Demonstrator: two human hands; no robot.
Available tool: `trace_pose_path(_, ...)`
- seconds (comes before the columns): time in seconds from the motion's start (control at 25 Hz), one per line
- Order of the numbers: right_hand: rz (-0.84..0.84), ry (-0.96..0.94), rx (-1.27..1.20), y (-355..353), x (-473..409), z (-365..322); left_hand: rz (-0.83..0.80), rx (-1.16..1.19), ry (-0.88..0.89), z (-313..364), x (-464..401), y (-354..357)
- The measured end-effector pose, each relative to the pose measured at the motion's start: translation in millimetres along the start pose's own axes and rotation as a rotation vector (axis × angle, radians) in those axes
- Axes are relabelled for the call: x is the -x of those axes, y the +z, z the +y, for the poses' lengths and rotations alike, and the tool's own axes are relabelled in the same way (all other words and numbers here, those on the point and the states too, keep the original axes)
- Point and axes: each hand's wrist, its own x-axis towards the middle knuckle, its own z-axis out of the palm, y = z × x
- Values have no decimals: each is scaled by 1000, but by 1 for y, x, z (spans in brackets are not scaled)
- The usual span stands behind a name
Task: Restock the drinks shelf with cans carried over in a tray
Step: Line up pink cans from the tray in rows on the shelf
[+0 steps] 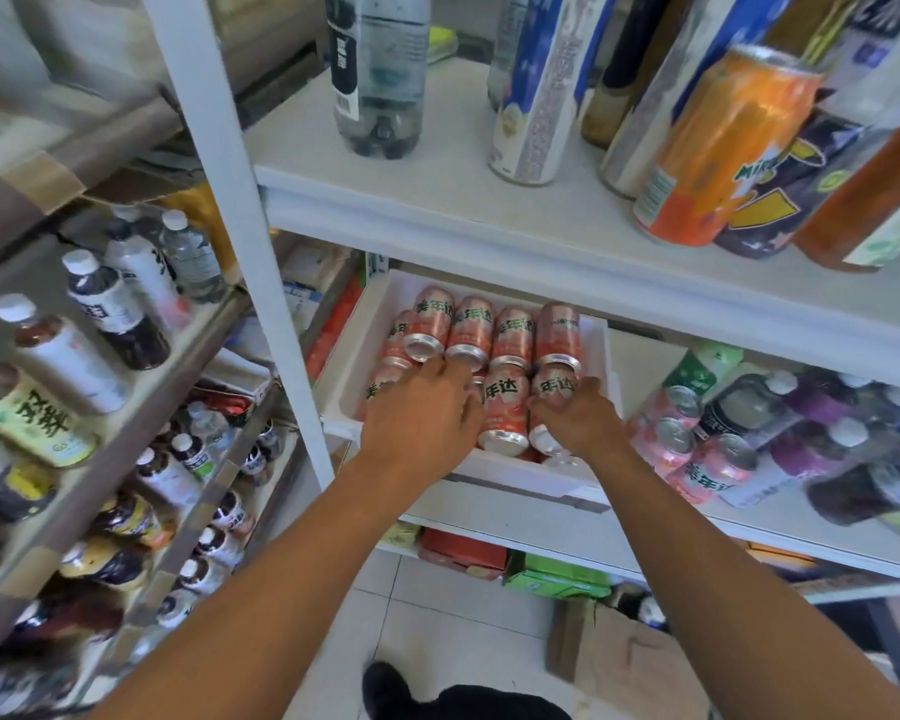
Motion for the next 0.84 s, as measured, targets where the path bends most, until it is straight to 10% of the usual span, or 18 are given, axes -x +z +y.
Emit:
trace_pose_path(0.4,-16,-266,-285,-8,31,-14,33,-60,-62,-11,1,-14)
trace_pose_path(0.84,-405,-737,-389,62,146,-134,277,-136,-484,-98,125,-111)
